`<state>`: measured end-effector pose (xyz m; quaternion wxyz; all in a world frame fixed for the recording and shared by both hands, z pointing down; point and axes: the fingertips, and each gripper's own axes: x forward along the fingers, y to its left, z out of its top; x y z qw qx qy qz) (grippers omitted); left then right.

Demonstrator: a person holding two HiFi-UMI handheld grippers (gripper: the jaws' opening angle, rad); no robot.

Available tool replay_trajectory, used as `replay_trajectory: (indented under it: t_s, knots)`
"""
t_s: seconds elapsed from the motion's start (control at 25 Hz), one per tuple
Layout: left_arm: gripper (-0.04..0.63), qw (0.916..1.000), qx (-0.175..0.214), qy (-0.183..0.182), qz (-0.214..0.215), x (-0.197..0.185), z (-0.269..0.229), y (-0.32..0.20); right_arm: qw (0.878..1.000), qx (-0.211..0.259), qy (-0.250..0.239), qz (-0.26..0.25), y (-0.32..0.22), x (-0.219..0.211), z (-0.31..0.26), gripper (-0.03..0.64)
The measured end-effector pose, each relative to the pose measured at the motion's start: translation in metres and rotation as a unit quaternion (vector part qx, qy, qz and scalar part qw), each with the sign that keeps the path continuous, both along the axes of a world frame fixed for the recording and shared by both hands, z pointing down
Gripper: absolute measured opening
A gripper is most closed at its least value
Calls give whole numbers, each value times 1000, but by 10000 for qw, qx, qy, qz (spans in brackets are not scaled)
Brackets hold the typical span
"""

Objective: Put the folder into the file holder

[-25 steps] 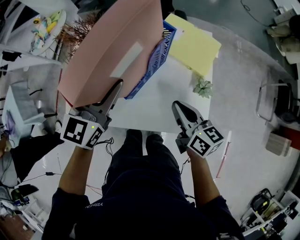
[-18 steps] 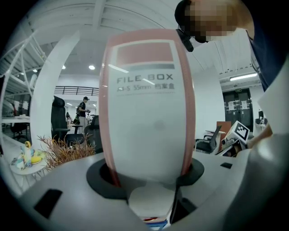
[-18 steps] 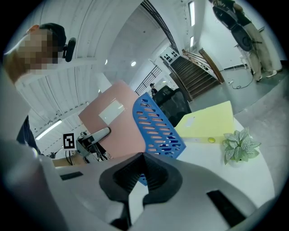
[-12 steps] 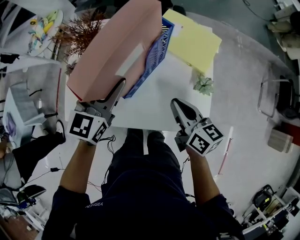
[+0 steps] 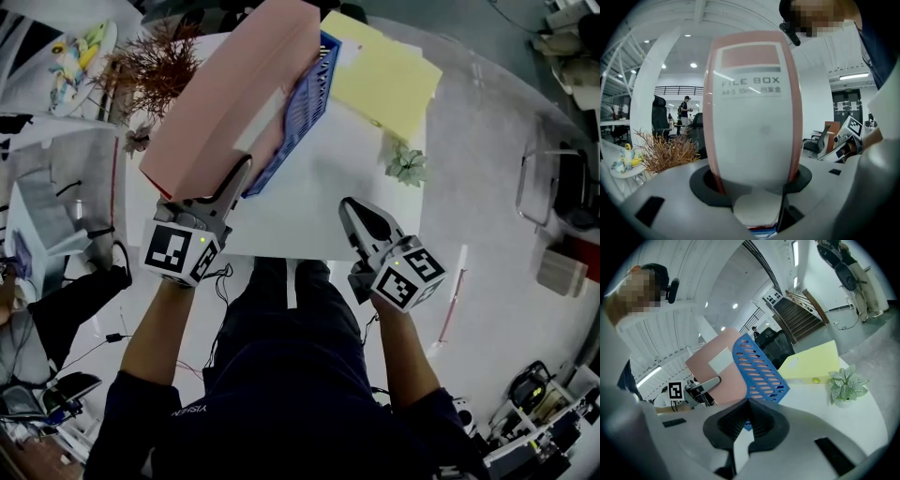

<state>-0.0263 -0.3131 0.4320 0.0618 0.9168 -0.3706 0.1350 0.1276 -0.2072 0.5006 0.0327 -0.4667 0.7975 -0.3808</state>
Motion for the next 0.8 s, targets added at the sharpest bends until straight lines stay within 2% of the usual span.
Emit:
replay_trajectory:
  t_s: [0.8]
  knots:
    - [281, 9999, -86, -102, -49, 4, 34, -3, 9999, -141, 62, 55, 7, 5, 12, 5]
